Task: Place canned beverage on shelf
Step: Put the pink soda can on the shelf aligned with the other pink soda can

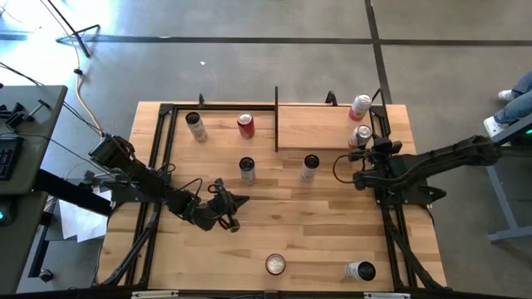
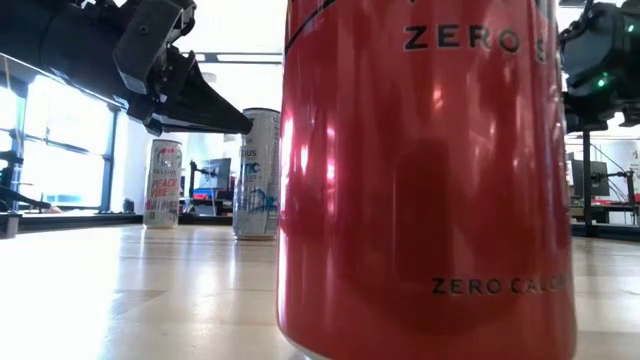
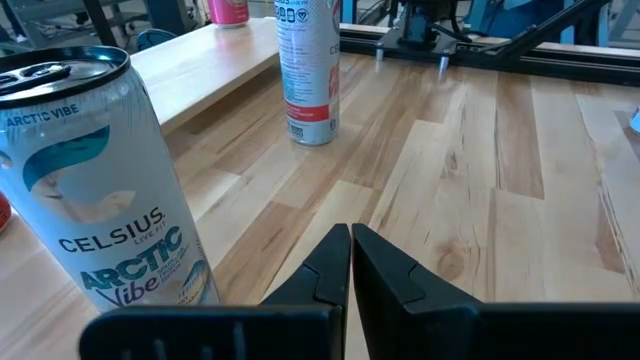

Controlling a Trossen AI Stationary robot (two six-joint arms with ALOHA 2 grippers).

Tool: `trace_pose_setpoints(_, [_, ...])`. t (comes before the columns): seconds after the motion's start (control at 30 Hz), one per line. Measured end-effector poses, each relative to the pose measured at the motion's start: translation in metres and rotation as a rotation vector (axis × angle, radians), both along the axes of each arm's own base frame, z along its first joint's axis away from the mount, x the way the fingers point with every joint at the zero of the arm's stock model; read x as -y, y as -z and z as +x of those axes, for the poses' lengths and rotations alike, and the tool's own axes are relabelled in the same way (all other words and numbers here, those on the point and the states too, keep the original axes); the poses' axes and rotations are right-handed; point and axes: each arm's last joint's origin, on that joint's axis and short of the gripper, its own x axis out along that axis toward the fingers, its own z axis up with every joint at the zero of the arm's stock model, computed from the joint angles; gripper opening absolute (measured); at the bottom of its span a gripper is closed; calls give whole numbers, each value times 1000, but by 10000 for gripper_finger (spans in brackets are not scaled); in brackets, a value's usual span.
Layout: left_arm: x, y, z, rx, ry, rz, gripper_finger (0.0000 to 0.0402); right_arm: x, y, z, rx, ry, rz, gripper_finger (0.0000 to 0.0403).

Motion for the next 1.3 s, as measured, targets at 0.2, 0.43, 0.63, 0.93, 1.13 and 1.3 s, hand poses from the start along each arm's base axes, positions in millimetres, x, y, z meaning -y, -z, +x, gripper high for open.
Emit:
trace_pose_setpoints(0.2, [0,0,0,0,0,0,7,6,1,2,-23,54,-31,220])
trace_pose_setpoints(0.43, [0,0,0,0,0,0,7,10,0,9,-95,69,-17,219])
trace_pose_setpoints(0.63, [0,0,0,0,0,1,7,13,-4,18,-95,71,-20,218])
trace_pose_setpoints(0.93, [0,0,0,-1,0,2,7,25,-14,33,-167,55,-4,196])
trace_pose_setpoints(1.13, [0,0,0,-1,1,2,7,36,-15,32,-172,87,33,155])
trace_pose_setpoints(1.3, [0,0,0,-4,8,0,7,40,-14,32,-168,74,73,115])
